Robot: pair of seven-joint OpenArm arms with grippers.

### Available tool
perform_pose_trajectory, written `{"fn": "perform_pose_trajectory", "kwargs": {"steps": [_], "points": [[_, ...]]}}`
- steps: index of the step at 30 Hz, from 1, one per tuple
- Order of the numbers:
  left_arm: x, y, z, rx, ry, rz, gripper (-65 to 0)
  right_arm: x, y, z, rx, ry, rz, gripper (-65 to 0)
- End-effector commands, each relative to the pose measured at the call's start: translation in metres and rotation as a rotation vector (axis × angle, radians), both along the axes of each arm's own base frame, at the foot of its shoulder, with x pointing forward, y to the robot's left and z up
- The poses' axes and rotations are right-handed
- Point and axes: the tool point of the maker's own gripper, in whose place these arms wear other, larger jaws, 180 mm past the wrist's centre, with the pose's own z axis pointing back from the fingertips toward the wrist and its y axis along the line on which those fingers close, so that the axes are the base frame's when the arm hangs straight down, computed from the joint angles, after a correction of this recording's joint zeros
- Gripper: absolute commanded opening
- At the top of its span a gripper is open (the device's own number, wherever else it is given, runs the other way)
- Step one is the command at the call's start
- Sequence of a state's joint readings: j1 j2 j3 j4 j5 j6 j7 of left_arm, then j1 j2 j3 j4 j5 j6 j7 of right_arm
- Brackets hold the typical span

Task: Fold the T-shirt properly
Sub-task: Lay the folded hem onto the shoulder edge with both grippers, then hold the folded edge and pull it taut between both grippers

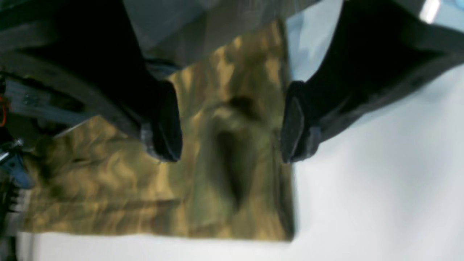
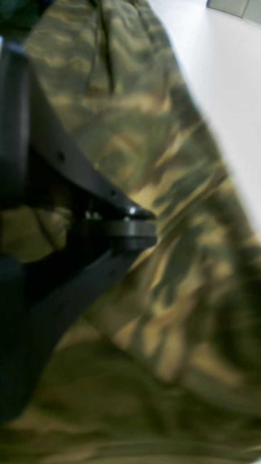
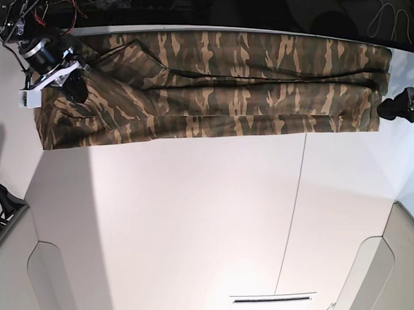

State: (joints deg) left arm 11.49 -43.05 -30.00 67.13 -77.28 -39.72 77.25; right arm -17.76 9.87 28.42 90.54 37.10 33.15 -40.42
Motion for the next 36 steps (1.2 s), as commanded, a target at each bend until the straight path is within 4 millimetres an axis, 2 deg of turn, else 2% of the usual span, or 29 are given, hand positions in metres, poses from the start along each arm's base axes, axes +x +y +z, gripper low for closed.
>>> {"fn": "perform_pose_trajectory", "kwargs": {"steps": [1,4,7,16,23,30,36], "points": [[0.007,0.010,0.010,0.032,-0.038,0.007,-19.5,0.007,-0.011,0.006,-0.011,-0.039,-0.016,-65.0],[-0.002,0.011,0.000,0.044,-0.023,0.027,-19.5,0.001,-0.021,-0.007,-0.006,-0.007,-0.037,-65.0],[-0.007,0.009,-0.004,0.036,-0.018,0.036,-19.5,-0.002,-0.022,-0.012,0.000,0.009,-0.042,-65.0],[-0.009,-0.001,-0.011,0.006,-0.017,0.043,-19.4,0.001,-0.020,-0.007,0.034,-0.011,-0.054,-65.0],[0.000,-0.001,0.006,-0.042,-0.065,0.047,-19.4,0.001,-0.020,-0.008,0.033,-0.010,-0.054,-65.0],[-0.006,0.009,-0.007,0.045,-0.027,0.048,-19.4,0.007,-0.020,-0.004,0.034,-0.027,-0.053,-65.0],[-0.012,0.011,-0.015,0.049,0.004,0.056,-19.4,0.009,-0.020,-0.003,0.034,-0.029,-0.053,-65.0]]}}
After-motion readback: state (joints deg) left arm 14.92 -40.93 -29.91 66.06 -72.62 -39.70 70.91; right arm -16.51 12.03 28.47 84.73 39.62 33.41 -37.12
